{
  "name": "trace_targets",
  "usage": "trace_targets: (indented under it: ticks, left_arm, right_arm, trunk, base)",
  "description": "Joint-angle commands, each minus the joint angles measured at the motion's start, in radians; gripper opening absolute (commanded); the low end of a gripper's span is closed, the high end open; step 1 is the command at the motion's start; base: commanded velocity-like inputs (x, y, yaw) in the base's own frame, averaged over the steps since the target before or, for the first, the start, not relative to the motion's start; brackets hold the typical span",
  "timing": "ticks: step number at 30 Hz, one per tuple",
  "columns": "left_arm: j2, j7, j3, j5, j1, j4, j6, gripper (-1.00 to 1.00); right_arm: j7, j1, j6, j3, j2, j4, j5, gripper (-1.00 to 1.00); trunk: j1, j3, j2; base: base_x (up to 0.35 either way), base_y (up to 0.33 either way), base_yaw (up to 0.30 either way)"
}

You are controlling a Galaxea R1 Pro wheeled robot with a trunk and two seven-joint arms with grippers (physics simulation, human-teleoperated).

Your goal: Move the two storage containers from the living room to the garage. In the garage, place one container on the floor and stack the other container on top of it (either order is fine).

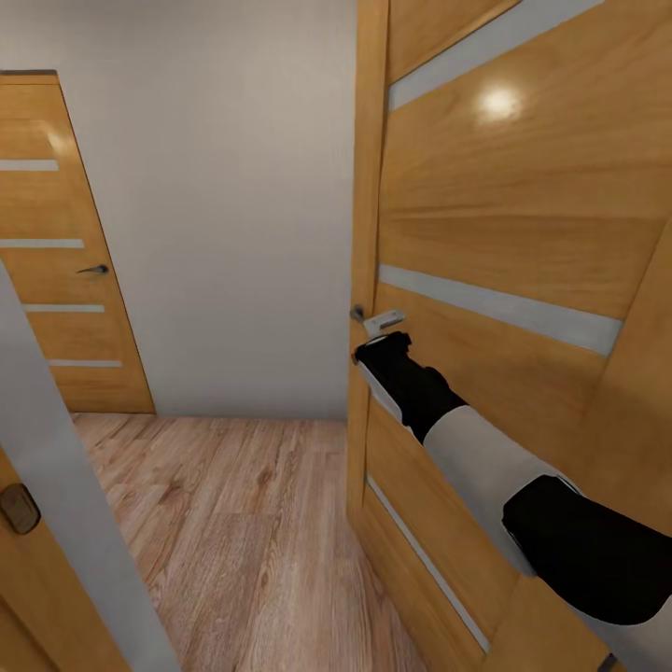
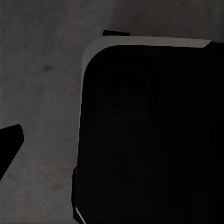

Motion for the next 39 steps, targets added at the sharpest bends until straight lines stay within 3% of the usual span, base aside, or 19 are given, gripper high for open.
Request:
trace_targets:
  ticks: [1, 7, 23, 25, 29, 31, 39]
  left_arm:
    - [0.000, 0.000, -0.001, 0.010, 0.000, 0.000, -0.002, 1.00]
    - [0.000, 0.000, -0.001, 0.011, 0.000, 0.000, -0.002, 1.00]
    - [0.000, 0.000, 0.002, 0.013, 0.000, 0.000, -0.002, 1.00]
    - [0.000, 0.000, 0.002, 0.013, 0.000, 0.000, -0.002, 1.00]
    - [0.000, 0.000, 0.002, 0.013, 0.000, 0.000, -0.002, 1.00]
    - [0.000, 0.000, 0.003, 0.013, 0.000, 0.000, -0.002, 1.00]
    - [0.000, 0.000, 0.004, 0.013, 0.000, 0.000, -0.002, 1.00]
  right_arm:
    - [-0.010, -0.001, 0.000, 0.004, 0.000, 0.000, -0.027, 1.00]
    - [-0.010, -0.001, -0.002, 0.005, 0.000, 0.000, -0.056, 1.00]
    - [-0.025, 0.005, -0.001, 0.013, 0.000, 0.017, -0.050, 1.00]
    - [-0.047, 0.007, -0.001, 0.016, 0.000, 0.046, -0.048, 1.00]
    - [-0.169, 0.008, -0.011, 0.022, 0.000, 0.160, -0.041, 1.00]
    - [-0.194, 0.008, -0.014, 0.023, 0.000, 0.184, -0.040, 1.00]
    - [-0.210, 0.008, -0.019, 0.021, 0.000, 0.210, -0.048, 1.00]
  trunk:
    - [0.000, -0.001, -0.001]
    - [0.000, -0.001, -0.001]
    - [0.000, -0.001, -0.001]
    - [0.000, -0.001, -0.001]
    - [0.000, -0.001, -0.001]
    - [0.000, -0.001, -0.001]
    - [0.000, -0.001, -0.001]
  base:
    - [0.000, 0.000, 0.000]
    - [0.000, 0.000, 0.000]
    - [0.000, 0.000, 0.000]
    - [0.000, 0.000, 0.000]
    - [0.000, 0.000, 0.000]
    - [0.000, 0.000, 0.000]
    - [0.000, 0.000, 0.000]
